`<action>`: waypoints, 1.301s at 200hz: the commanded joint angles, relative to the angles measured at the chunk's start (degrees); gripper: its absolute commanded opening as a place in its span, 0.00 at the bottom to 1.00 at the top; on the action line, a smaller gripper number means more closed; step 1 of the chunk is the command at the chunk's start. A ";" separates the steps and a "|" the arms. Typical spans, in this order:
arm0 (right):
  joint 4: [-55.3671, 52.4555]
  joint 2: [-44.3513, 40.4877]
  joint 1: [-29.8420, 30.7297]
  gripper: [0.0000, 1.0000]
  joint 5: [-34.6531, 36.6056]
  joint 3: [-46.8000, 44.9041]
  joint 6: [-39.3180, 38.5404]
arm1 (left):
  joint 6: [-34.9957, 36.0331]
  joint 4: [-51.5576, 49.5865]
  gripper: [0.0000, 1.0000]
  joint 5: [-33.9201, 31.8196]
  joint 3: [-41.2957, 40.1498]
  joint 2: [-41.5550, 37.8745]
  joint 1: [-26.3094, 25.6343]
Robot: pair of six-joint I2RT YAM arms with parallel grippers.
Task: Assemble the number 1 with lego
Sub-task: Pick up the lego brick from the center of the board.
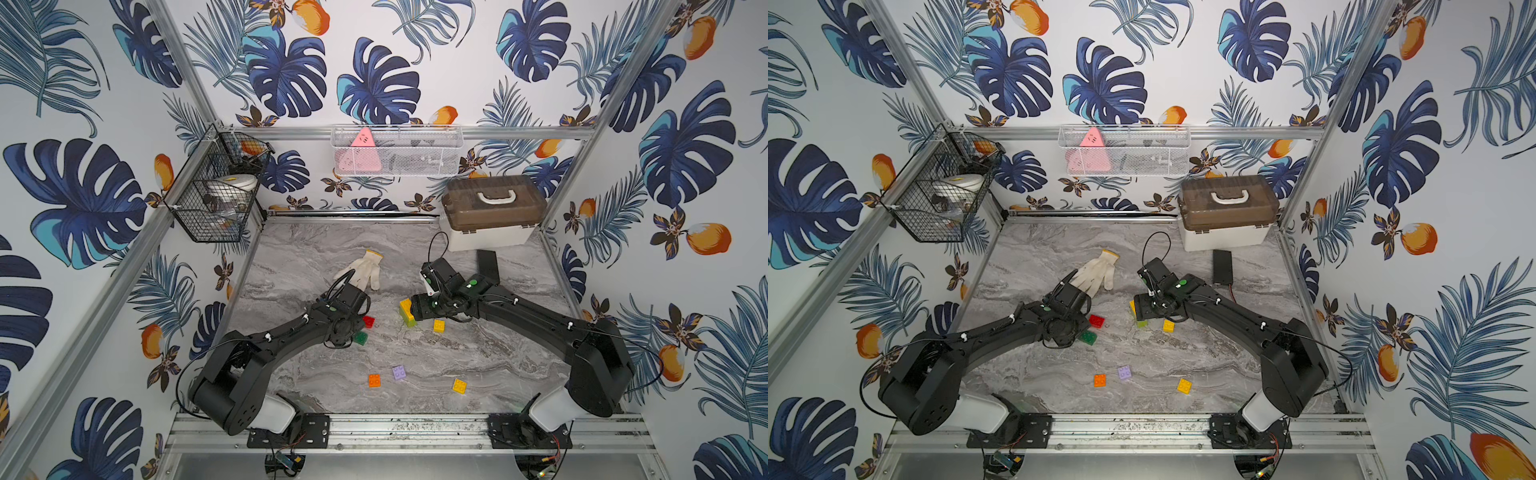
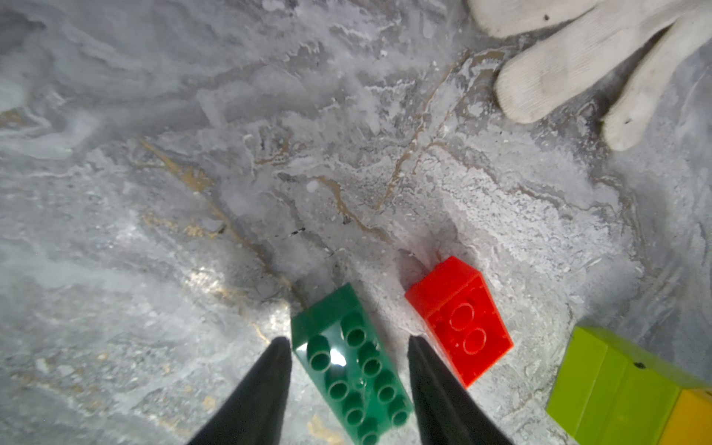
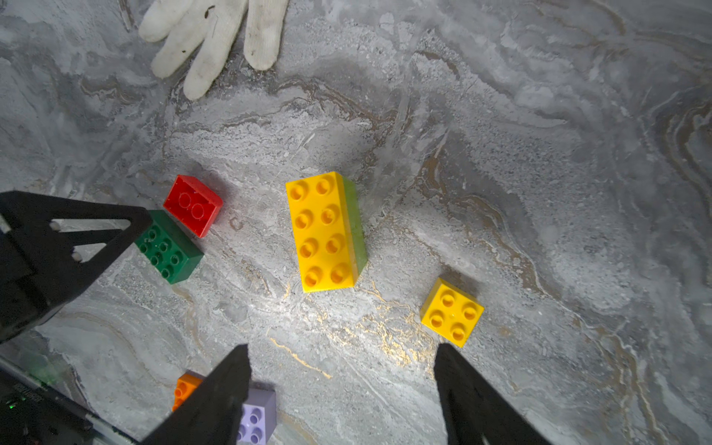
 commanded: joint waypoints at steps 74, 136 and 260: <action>-1.06 0.66 -2.13 0.72 -1.58 -0.33 -0.59 | 2.90 1.16 0.47 2.33 -0.13 3.57 0.20; 1.10 4.28 -9.00 0.51 -9.28 0.03 -1.82 | 7.99 1.23 0.22 4.18 2.87 8.67 0.21; 10.95 16.81 -13.60 0.05 -26.25 -0.63 -2.90 | 28.43 -17.81 0.12 7.78 23.52 6.15 -0.11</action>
